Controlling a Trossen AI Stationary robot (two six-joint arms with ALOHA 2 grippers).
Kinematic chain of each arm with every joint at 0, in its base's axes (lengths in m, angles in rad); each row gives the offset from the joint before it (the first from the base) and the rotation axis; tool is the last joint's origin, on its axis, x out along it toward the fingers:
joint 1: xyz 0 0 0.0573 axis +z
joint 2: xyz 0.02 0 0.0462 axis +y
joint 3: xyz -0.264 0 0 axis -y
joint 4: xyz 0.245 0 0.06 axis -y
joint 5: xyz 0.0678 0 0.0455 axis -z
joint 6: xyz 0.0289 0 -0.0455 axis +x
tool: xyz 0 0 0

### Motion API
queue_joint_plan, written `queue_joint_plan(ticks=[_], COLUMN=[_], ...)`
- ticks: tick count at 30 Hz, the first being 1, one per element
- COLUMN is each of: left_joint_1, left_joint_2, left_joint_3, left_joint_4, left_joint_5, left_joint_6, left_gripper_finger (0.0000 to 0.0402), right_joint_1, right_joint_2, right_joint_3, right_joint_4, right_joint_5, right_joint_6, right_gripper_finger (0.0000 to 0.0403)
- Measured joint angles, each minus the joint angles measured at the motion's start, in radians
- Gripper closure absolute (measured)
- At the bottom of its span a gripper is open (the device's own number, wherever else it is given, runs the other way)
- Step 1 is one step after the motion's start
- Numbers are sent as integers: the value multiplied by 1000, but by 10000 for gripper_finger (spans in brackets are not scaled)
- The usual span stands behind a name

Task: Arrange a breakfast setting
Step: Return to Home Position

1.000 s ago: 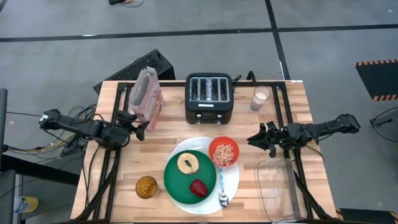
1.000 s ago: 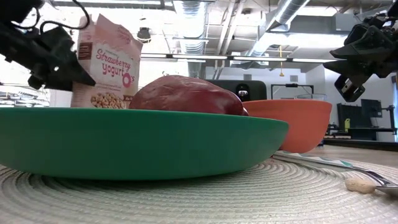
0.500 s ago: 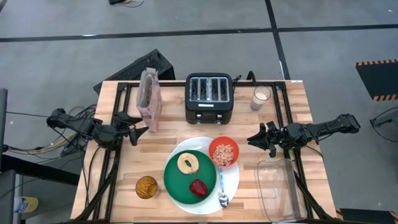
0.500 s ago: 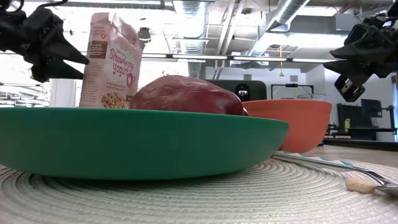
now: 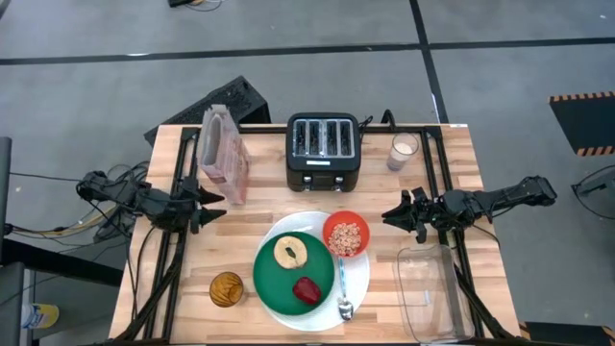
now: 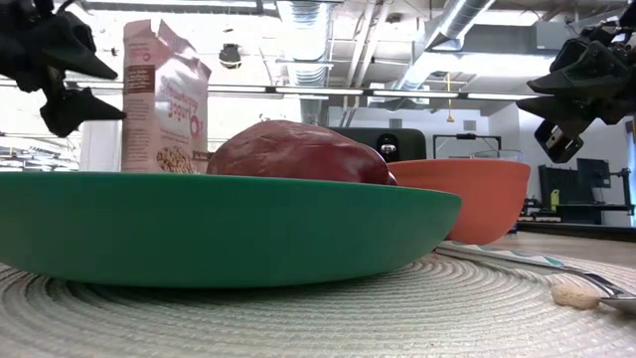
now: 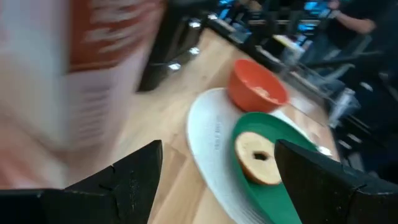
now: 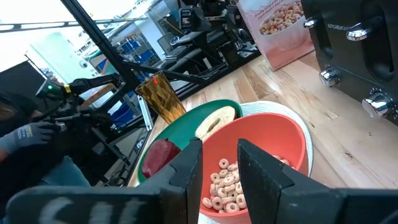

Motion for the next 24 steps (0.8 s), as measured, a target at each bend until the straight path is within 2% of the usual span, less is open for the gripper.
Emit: queue_joint_plan(ticks=[7,12,24], left_joint_1=[0,0,-1], left_joint_2=[-36,-32,-31], left_joint_3=[0,-33,-193], left_joint_4=[84,164,483], left_joint_5=[116,127,96], left_joint_6=[151,238,608], left_gripper_finger=[107,107,107], right_joint_1=[0,0,0], right_joint_2=[0,0,0], right_joint_3=[0,0,0], right_joint_4=[0,0,0], right_joint_5=[0,0,0], right_joint_6=[0,0,0], right_gripper_finger=[280,280,280])
